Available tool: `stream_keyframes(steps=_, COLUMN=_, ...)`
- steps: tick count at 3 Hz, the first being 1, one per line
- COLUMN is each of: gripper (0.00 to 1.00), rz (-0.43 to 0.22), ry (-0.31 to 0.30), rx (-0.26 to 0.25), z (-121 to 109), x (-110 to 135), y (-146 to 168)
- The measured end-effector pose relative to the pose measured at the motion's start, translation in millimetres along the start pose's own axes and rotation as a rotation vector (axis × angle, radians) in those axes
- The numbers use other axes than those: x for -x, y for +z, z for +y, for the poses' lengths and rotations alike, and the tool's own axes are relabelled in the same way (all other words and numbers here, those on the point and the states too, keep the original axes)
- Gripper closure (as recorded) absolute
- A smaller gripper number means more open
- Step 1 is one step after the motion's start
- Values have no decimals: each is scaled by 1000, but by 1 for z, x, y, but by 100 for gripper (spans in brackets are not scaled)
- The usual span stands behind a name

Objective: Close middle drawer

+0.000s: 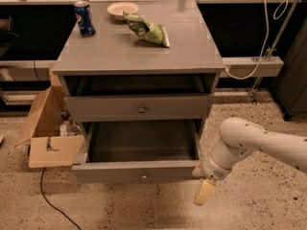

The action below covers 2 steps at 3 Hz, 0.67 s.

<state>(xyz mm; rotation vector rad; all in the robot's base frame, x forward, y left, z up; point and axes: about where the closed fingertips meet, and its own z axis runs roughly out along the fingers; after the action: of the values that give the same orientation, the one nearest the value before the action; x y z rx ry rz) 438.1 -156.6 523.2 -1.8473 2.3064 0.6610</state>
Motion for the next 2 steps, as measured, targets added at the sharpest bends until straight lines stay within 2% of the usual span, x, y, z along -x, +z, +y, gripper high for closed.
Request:
stream_keyframes(steps=1, gripper=47, rz=-9, ry=1, rx=-2, z=-18, x=-9, y=30)
stream_keyframes(steps=2, gripper=70, rz=-22, ry=14, rx=-57, z=-44, x=-16, y=56)
